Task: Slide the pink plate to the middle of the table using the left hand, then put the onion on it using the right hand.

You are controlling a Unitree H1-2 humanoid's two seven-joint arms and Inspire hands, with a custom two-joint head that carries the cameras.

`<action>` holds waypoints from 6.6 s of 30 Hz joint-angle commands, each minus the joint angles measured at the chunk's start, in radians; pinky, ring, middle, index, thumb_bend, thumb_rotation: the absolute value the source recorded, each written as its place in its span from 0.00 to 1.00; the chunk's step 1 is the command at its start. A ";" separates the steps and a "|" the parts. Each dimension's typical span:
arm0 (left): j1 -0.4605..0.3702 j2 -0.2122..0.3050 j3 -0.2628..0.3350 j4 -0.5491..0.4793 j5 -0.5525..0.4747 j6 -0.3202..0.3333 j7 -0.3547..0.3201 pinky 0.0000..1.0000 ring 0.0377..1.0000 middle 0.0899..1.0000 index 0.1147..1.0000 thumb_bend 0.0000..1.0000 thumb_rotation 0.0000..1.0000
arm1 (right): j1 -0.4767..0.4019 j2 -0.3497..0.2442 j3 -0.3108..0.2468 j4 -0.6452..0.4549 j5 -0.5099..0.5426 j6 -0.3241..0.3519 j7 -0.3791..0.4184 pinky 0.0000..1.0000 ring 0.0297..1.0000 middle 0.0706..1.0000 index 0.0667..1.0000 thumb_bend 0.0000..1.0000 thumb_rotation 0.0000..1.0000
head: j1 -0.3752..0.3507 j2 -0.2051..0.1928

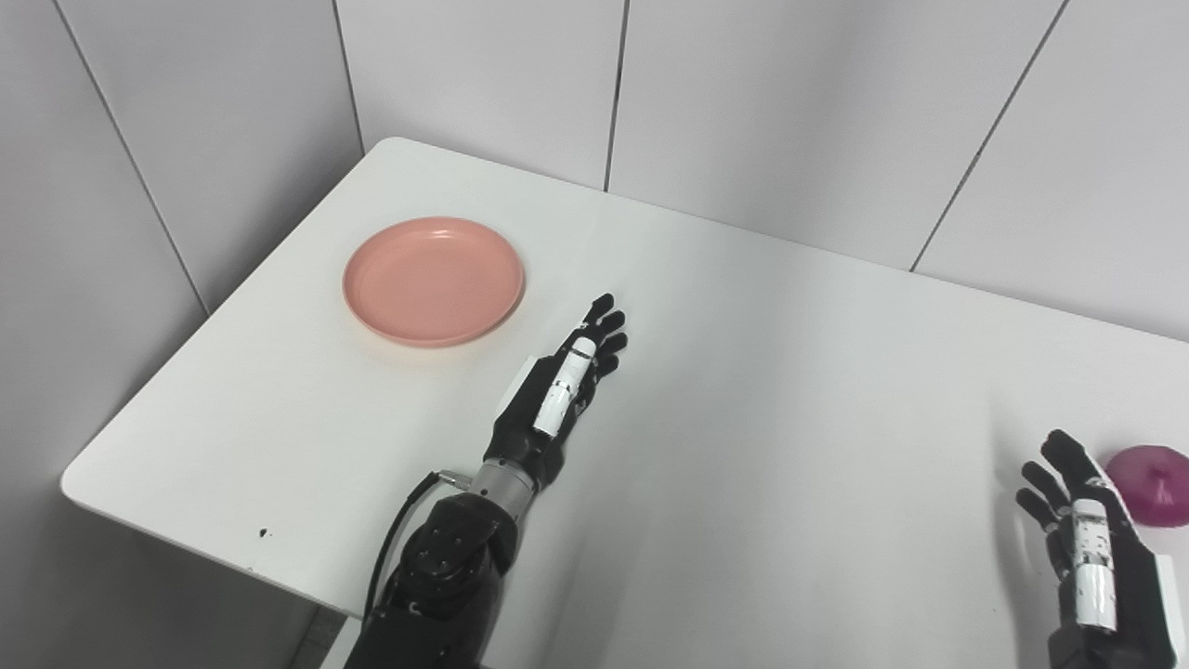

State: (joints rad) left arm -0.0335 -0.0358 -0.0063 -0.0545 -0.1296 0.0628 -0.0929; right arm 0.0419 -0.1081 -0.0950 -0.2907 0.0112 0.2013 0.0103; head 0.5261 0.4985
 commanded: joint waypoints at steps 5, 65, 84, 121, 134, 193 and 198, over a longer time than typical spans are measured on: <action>-0.039 0.018 0.012 -0.061 -0.012 -0.003 -0.001 1.00 0.97 0.99 0.97 0.39 1.00 | -0.024 -0.007 -0.005 -0.008 0.009 -0.028 0.002 0.87 0.87 0.89 0.86 0.25 0.94 | 0.005 -0.002; -0.247 0.209 0.183 -0.104 -0.010 0.070 0.031 0.89 0.90 0.91 0.88 0.43 1.00 | -0.024 -0.002 -0.003 -0.011 0.007 -0.003 -0.006 0.91 0.88 0.89 0.86 0.30 0.95 | 0.028 -0.018; -0.311 0.264 0.266 -0.055 -0.093 0.110 0.038 0.91 0.90 0.90 0.87 0.39 1.00 | -0.019 -0.005 -0.007 0.002 0.011 -0.027 -0.005 0.86 0.86 0.88 0.85 0.30 0.93 | 0.033 -0.017; -0.483 0.423 0.361 0.176 -0.133 0.135 0.060 0.87 0.89 0.88 0.85 0.38 1.00 | -0.017 -0.008 -0.004 -0.013 0.008 0.002 -0.003 0.78 0.84 0.86 0.82 0.40 0.90 | 0.033 -0.016; -0.503 0.445 0.390 0.268 -0.164 0.149 0.069 0.84 0.86 0.86 0.85 0.34 1.00 | -0.017 -0.006 -0.004 -0.005 0.013 -0.007 -0.003 0.78 0.84 0.87 0.83 0.33 0.89 | 0.033 -0.018; -0.517 0.506 0.460 0.553 -0.211 0.048 0.082 0.87 0.87 0.86 0.83 0.32 1.00 | -0.013 -0.023 -0.014 0.014 0.019 -0.031 -0.001 0.70 0.81 0.84 0.80 0.40 0.86 | 0.048 -0.022; -0.508 0.518 0.460 0.579 -0.215 0.034 0.060 0.86 0.86 0.85 0.82 0.28 1.00 | -0.016 -0.020 -0.014 0.011 0.016 -0.028 -0.004 0.66 0.81 0.83 0.79 0.41 0.85 | 0.045 -0.022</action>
State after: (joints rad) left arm -0.4960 0.4378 0.4477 0.5272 -0.3350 0.1347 -0.0194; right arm 0.0460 -0.1200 -0.1022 -0.2606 0.0285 0.2011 0.0073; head 0.5722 0.4755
